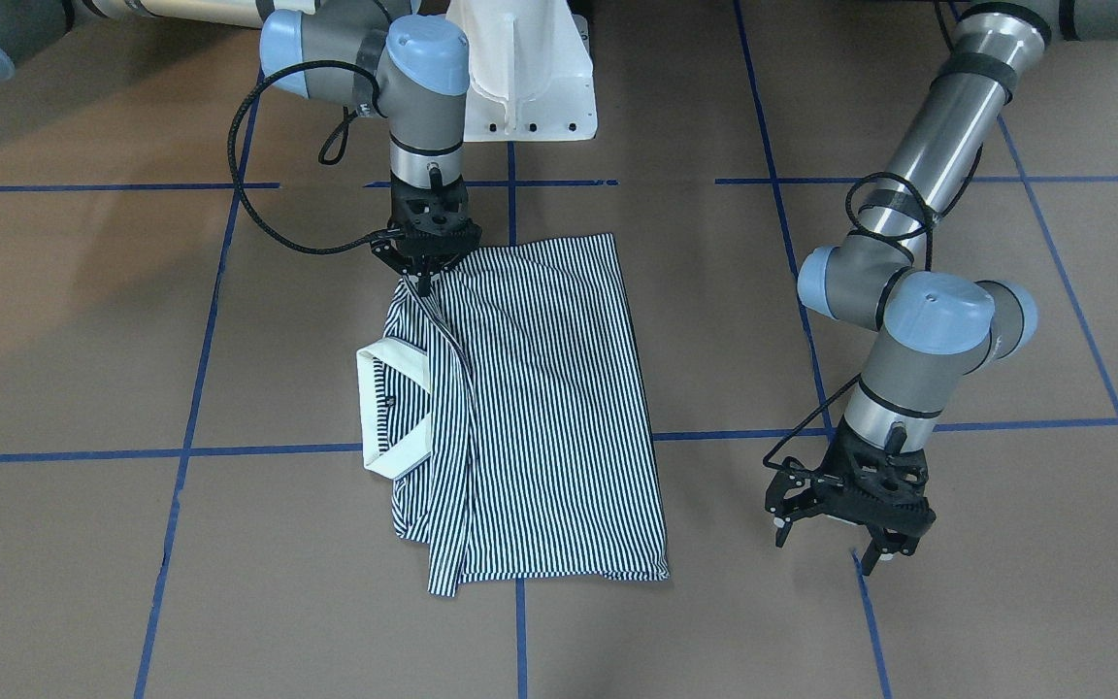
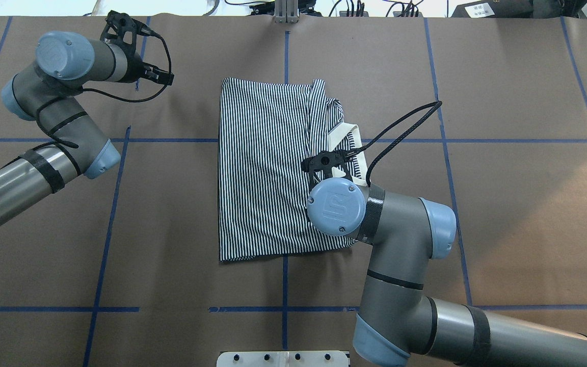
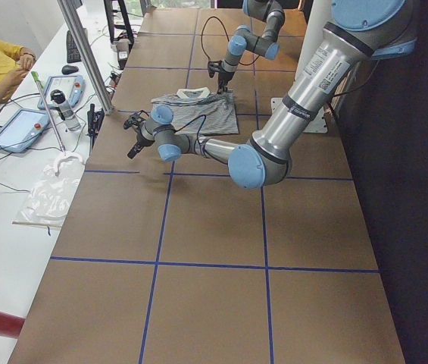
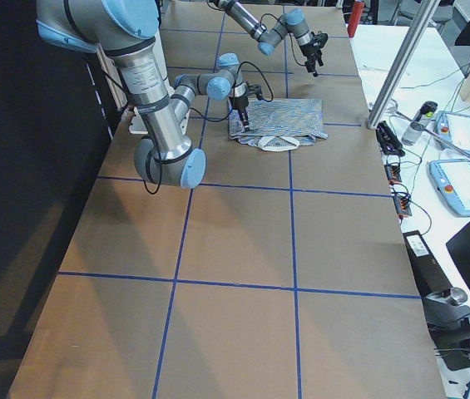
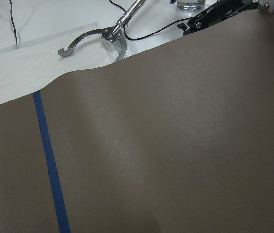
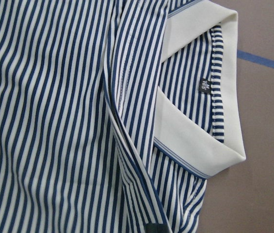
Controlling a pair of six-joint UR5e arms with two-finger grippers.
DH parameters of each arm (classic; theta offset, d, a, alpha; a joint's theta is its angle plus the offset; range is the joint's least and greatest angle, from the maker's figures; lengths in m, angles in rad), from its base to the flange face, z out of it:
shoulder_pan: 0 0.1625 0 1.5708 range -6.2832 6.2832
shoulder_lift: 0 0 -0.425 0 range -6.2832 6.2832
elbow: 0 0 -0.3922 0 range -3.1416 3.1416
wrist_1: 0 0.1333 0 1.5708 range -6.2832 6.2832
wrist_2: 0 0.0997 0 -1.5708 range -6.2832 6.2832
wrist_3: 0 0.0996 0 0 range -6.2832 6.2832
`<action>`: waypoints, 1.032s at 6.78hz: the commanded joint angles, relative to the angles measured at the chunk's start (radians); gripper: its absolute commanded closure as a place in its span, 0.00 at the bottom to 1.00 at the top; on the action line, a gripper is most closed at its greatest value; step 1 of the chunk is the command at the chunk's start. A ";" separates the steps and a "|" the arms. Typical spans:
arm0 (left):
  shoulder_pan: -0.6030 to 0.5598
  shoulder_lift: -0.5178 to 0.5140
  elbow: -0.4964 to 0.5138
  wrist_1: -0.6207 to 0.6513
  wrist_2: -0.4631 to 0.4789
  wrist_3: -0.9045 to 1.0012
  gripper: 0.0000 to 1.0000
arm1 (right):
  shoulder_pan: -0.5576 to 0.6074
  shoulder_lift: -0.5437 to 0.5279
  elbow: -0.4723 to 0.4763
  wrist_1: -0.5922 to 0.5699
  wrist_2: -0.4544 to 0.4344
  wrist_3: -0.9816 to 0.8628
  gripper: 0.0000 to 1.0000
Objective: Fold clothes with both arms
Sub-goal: 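Lower both grippers to the shirt edge nearest the robot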
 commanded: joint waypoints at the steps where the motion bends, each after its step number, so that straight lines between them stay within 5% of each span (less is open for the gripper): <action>1: 0.000 0.000 -0.002 0.000 -0.001 0.000 0.00 | -0.005 -0.095 0.088 -0.019 -0.005 0.038 1.00; 4: 0.000 0.000 -0.005 0.000 -0.001 -0.003 0.00 | -0.044 -0.114 0.088 -0.033 -0.023 0.080 1.00; 5: 0.006 0.005 -0.005 0.000 -0.001 -0.005 0.00 | -0.064 -0.109 0.085 -0.033 -0.028 0.136 0.01; 7: 0.006 0.005 -0.060 0.001 -0.009 -0.012 0.00 | -0.015 -0.103 0.143 -0.029 -0.016 0.141 0.00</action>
